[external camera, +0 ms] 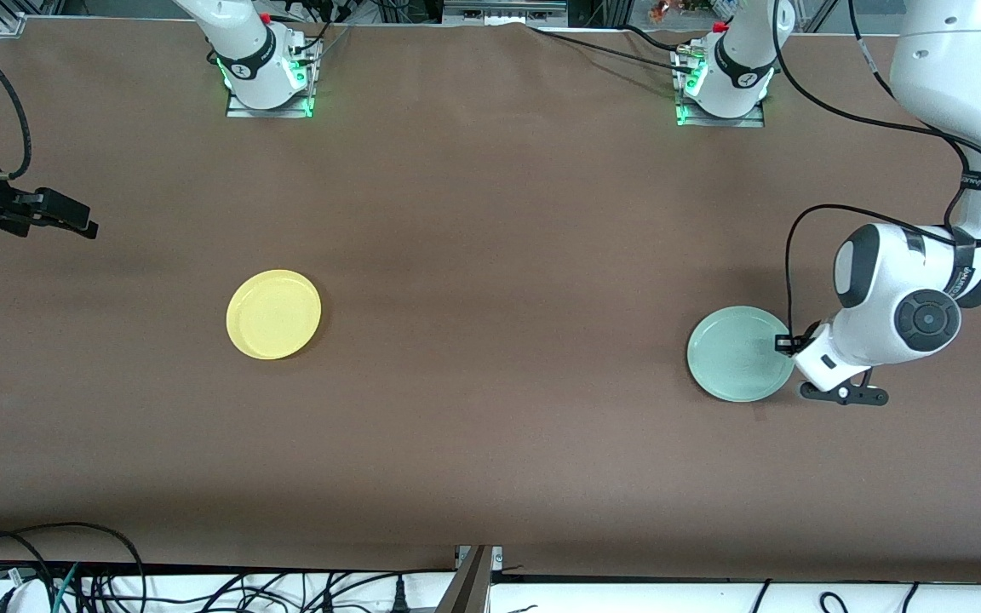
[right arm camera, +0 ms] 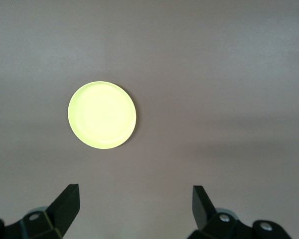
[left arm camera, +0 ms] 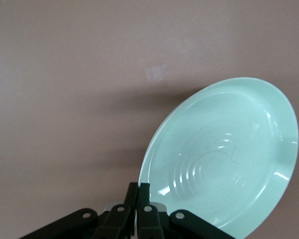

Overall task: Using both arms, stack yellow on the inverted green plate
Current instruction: 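Lift the green plate and flip it over with the left gripper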

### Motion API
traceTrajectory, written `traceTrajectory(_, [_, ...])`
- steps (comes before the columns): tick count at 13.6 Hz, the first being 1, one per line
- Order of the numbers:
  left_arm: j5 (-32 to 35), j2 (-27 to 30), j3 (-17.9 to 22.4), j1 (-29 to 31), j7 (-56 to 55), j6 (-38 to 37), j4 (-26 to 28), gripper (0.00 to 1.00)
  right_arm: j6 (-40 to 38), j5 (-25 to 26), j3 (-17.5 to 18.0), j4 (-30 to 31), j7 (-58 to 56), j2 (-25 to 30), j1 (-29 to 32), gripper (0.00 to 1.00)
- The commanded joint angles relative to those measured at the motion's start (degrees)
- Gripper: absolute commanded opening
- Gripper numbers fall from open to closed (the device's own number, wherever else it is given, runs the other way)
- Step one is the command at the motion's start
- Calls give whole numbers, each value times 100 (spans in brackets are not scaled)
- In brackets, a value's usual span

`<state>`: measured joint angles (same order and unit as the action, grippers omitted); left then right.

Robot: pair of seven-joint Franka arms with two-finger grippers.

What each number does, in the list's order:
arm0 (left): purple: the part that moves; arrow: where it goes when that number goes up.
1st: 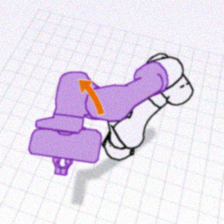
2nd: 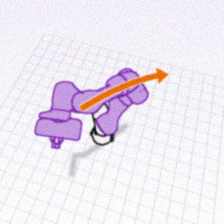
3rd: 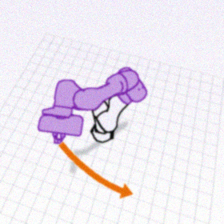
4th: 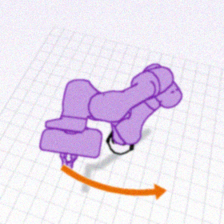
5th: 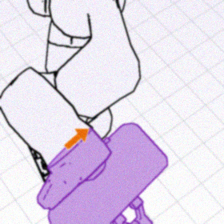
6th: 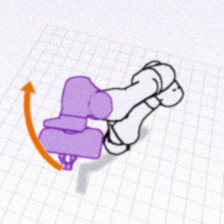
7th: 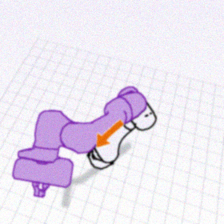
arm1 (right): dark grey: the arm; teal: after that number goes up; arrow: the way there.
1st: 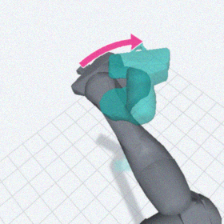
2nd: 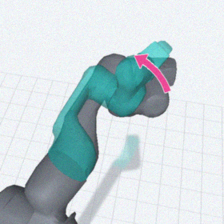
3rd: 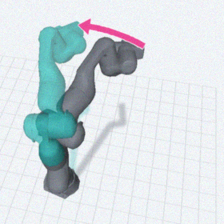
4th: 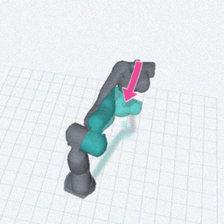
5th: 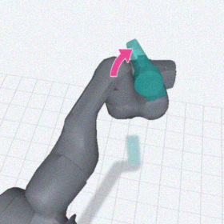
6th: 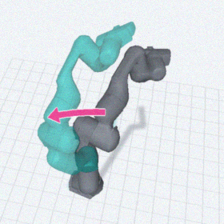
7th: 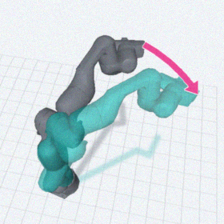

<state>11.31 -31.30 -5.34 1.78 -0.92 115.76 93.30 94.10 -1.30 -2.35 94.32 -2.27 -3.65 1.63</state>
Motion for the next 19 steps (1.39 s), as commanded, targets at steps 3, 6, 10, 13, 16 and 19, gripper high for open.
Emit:
traceTrajectory(3, [889, -51, 103, -1037, -592, -1063, -1102, 0, 3, -55, 7, -63, -28, -21, 4, 100])
traceTrajectory(6, [1618, -60, 104, -1792, -1381, -1433, -1350, 0, 3, -55, 7, -63, -28, -21, 4, 100])
traceTrajectory(10, [2636, -95, 104, -2742, -2322, -1433, -1359, 0, -32, -46, 24, -63, -19, -4, -5, 100])
traceTrajectory(13, [3586, -297, 112, -3296, -2702, -1433, -1350, 0, 3, -46, 16, -63, -28, -21, 4, 100])
traceTrajectory(16, [4395, -657, 112, -3587, -3062, -1433, -1359, 0, -15, -46, 51, -63, -19, -12, -13, 100])
traceTrajectory(19, [5449, -921, 112, -3894, -3352, -1687, -1358, 0, -111, -55, 51, -20, -10, 40, -13, 100])
